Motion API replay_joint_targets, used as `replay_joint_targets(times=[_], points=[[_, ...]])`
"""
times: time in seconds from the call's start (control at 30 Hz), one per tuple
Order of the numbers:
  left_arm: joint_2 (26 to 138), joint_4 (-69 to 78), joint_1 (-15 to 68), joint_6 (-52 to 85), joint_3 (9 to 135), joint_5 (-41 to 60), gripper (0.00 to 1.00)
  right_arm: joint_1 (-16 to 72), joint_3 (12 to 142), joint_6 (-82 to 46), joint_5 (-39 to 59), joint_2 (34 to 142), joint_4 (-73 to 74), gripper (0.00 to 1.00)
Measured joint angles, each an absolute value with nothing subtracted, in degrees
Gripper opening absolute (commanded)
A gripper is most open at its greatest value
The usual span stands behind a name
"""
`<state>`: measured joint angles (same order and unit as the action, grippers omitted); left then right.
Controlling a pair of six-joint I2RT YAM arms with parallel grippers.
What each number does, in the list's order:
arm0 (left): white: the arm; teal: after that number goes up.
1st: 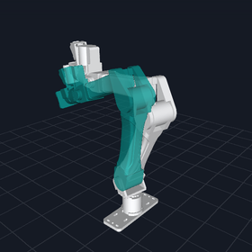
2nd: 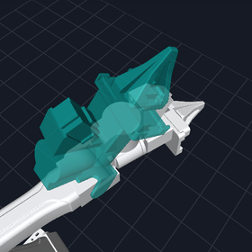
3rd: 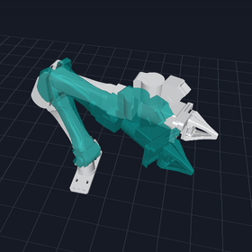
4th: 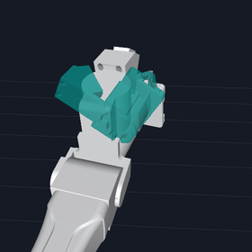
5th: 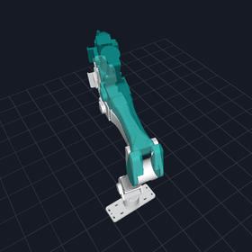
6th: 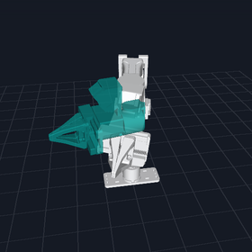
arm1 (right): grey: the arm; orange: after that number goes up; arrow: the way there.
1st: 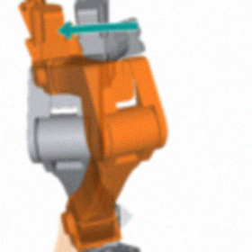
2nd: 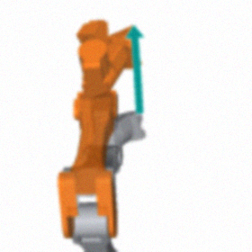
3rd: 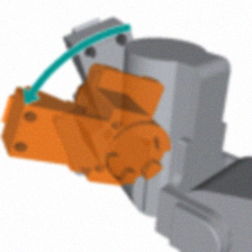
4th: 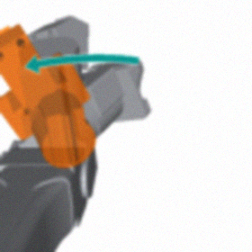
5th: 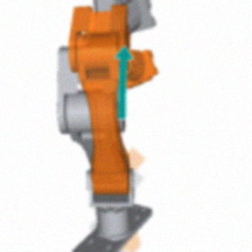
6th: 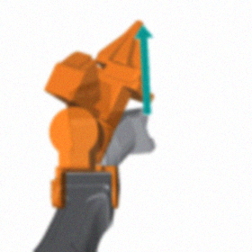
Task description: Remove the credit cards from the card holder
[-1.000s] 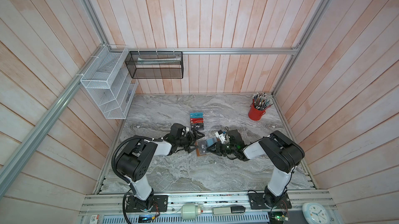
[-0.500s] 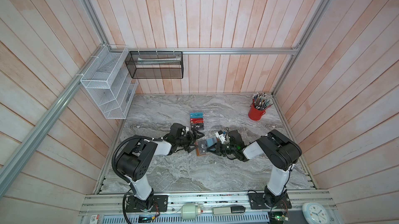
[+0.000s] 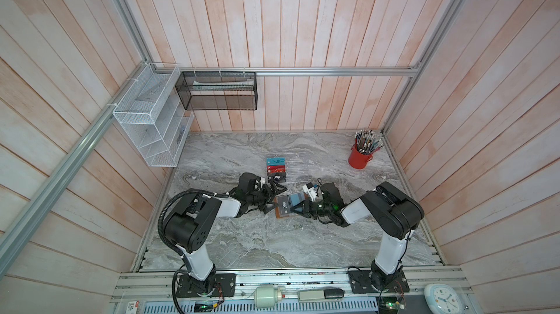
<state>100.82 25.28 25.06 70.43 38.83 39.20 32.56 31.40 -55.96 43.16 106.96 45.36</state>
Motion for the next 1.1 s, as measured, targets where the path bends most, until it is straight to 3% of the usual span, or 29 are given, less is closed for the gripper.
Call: replay_joint_targets(times=[1.1], points=[[100.8, 24.4, 24.9, 69.4, 39.3, 39.6, 1.00, 30.2, 28.7, -53.8, 39.9, 99.0, 41.1, 0.00]])
